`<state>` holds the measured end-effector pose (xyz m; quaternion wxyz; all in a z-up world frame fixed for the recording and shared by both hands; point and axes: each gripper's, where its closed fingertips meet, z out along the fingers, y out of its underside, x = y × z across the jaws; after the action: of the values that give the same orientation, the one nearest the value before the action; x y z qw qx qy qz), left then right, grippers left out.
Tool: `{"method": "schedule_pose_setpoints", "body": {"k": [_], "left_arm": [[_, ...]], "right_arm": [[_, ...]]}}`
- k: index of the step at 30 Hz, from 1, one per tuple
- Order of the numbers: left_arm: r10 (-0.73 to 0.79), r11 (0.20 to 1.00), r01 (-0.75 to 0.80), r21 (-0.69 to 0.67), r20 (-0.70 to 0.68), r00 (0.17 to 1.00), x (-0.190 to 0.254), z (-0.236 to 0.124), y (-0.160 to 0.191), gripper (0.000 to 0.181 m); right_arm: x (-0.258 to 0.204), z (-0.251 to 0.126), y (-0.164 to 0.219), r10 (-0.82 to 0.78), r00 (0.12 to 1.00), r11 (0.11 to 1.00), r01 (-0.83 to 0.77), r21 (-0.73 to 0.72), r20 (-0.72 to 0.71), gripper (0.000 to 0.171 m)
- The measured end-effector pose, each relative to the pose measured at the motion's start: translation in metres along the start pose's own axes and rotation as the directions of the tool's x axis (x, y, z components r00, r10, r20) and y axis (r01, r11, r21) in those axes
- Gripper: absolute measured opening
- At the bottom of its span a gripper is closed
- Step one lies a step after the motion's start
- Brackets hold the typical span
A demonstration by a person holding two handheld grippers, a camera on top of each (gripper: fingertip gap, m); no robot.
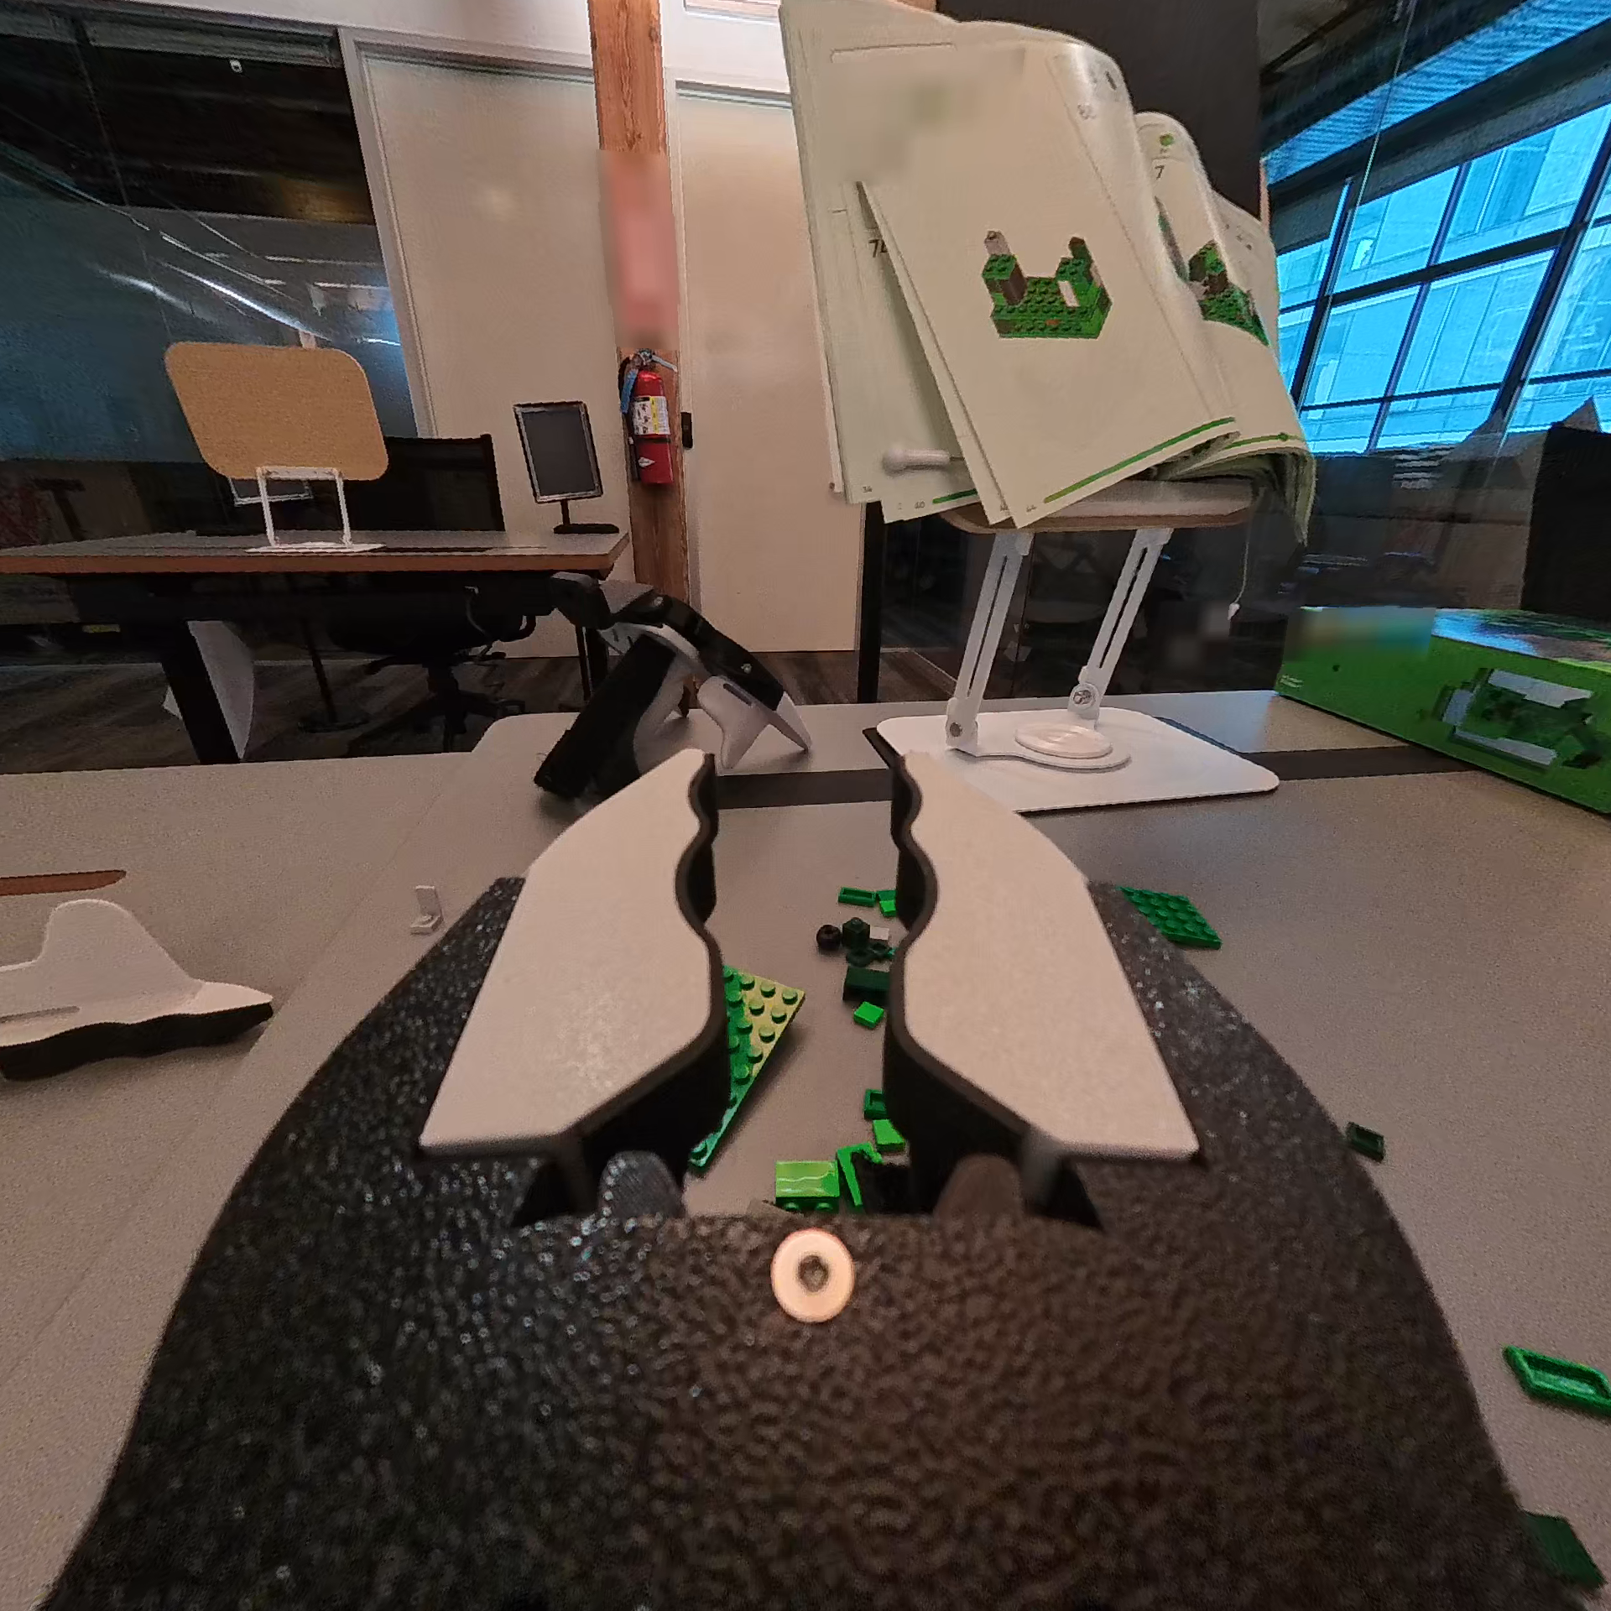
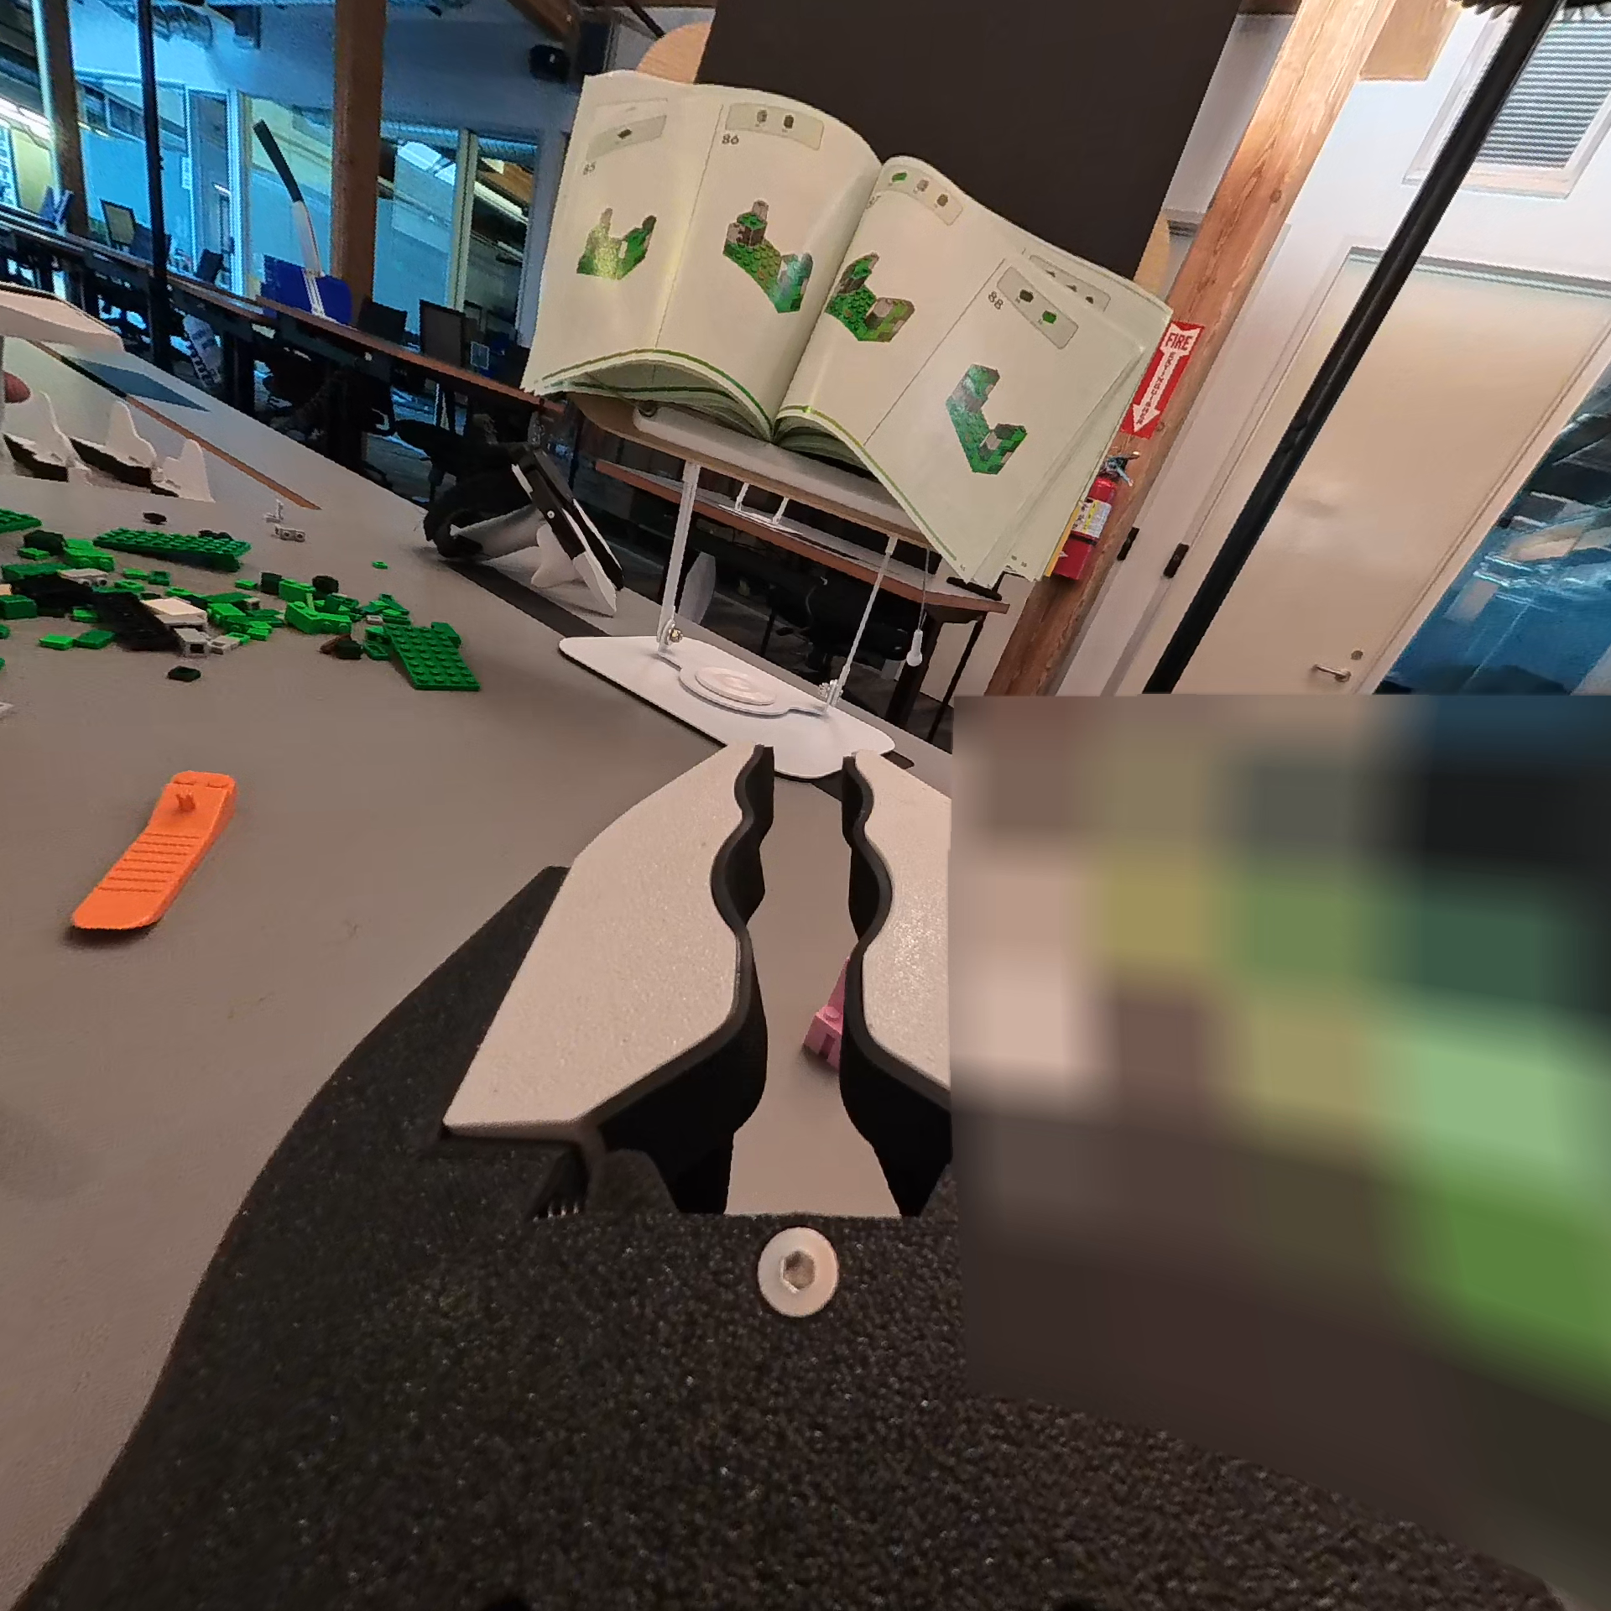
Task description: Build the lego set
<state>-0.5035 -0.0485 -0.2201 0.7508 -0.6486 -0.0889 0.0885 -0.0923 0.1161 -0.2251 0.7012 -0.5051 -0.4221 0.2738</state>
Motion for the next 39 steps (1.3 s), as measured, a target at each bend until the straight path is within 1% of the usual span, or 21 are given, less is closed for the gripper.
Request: {"method": "schedule_pose_setpoints", "body": {"k": [34,36,37,38,39], "left_arm": [[-0.003,1.0,0.003,-0.004,-0.015,1.0,0.001,0.0,0.001,0.036],[0.008,1.0,-0.009,-0.01,-0.052,0.999,0.009,0.0,0.001,0.039],[0.014,1.0,-0.016,-0.015,-0.117,0.993,0.02,0.0,0.0,0.047],[0.032,0.999,-0.04,-0.031,-0.225,0.974,0.038,0.0,-0.001,0.051],[0.061,0.993,-0.09,-0.07,-0.348,0.935,0.059,-0.001,0.001,0.045]], "right_arm": [[-0.005,0.001,0.002,-0.027,1.0,1.0,0.027,-0.008,0.014,0.014],[-0.005,0.001,0.002,-0.027,1.0,1.0,0.027,-0.008,0.014,0.014],[-0.004,0.001,0.002,-0.026,1.0,1.0,0.026,-0.008,0.014,0.014],[-0.004,0.001,0.002,-0.025,1.0,1.0,0.025,-0.008,0.012,0.014],[-0.004,0.001,0.002,-0.022,1.0,1.0,0.022,-0.009,0.009,0.014]]}}
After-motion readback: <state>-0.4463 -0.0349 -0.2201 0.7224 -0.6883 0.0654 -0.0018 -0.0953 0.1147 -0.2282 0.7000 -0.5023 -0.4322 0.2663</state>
